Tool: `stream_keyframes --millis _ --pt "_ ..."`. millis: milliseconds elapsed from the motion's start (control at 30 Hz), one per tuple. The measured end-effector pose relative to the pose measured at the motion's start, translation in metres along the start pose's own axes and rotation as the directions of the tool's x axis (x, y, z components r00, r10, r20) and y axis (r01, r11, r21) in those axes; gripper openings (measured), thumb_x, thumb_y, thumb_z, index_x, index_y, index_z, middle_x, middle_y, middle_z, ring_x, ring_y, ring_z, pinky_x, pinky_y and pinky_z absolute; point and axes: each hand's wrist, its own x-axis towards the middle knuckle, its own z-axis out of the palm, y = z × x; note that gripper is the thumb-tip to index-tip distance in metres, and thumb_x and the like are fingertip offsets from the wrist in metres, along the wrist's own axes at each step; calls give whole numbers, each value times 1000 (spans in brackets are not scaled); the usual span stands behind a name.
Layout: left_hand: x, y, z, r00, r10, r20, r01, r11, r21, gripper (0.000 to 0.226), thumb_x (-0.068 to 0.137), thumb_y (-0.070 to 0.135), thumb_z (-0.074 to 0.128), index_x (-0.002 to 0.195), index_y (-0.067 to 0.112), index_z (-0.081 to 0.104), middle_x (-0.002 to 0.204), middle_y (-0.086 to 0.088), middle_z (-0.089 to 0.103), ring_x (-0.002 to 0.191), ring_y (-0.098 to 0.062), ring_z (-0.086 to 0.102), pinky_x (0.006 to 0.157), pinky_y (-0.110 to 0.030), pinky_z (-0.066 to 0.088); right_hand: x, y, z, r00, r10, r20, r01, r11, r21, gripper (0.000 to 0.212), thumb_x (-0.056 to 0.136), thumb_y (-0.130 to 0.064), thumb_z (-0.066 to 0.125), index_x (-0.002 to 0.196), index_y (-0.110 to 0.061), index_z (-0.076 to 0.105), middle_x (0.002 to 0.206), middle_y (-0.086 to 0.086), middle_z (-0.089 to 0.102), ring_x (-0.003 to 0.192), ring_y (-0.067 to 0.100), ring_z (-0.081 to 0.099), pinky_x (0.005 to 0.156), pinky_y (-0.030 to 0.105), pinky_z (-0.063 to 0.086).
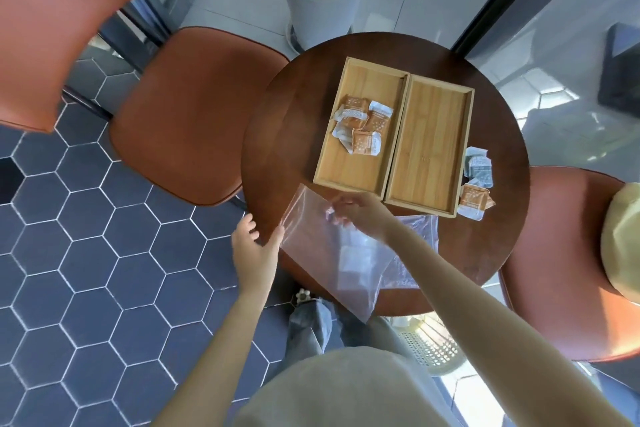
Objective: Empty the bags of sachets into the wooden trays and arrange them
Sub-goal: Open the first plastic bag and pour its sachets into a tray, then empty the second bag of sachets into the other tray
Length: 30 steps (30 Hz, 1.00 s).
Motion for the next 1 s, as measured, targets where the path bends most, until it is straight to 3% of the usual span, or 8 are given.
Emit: stream_keyframes --millis 67,200,400,567,700,867,933,1000 --pt "-3 -5 11 949 305 -83 -271 920 283 44 80 12 65 122 3 52 122 -18 56 111 -32 53 93 -41 43 13 -1 7 999 -36 -7 36 995 -96 26 90 -3 42 95 -9 66 88 11 69 82 19 63 72 23 48" --pt "-11 -24 36 776 575 259 -603 557 572 43 77 13 66 119 8 56 127 -17 57 116 -36 53 94 -47 45 42 9 20 997 -79 -19 70 951 -301 25 92 -11 42 101 -10 65 95 11 71 95 26 63 76 28 43" --pt "-1 -40 56 819 219 531 -570 417 707 64 96 43 28 147 16 0 157 -13 -5 145 -27 -3 116 -46 5 43 18 19 952 -275 -138 133 772 -621 41 88 -5 42 127 -14 49 122 9 61 118 29 48 94 44 44" --pt "11 -46 55 846 147 512 -524 400 752 69 93 53 25 147 22 -6 157 -8 -11 144 -24 -10 114 -56 2 2 61 22 746 -624 -230 193 534 -823 29 80 -15 44 97 -8 66 99 12 69 92 35 62 76 41 54" --pt "16 -44 55 852 138 505 -517 380 767 76 90 59 28 147 23 -7 157 -8 -15 143 -26 -14 111 -60 5 -16 110 32 871 -488 -62 101 300 -948 42 85 -35 55 123 -16 56 127 9 61 119 30 55 100 46 42" --pt "17 -40 59 855 106 507 -512 327 794 83 87 63 29 146 22 -13 155 -9 -20 142 -28 -19 110 -62 5 -25 127 28 937 -334 -106 28 373 -927 54 93 -41 28 142 -19 27 150 6 34 138 27 30 111 47 11" --pt "17 -36 60 861 97 500 -503 319 803 86 86 65 31 146 21 -11 156 -9 -19 143 -29 -16 110 -62 6 -28 123 24 938 -314 -143 51 535 -843 52 97 -39 22 145 -20 19 154 2 19 143 22 15 114 40 2" --pt "13 -31 62 858 132 496 -511 311 801 85 85 64 35 147 21 -4 157 -11 -12 144 -30 -8 111 -59 11 -37 123 15 907 -306 -290 20 718 -696 48 97 -33 30 142 -16 30 151 4 31 141 26 24 116 43 14"
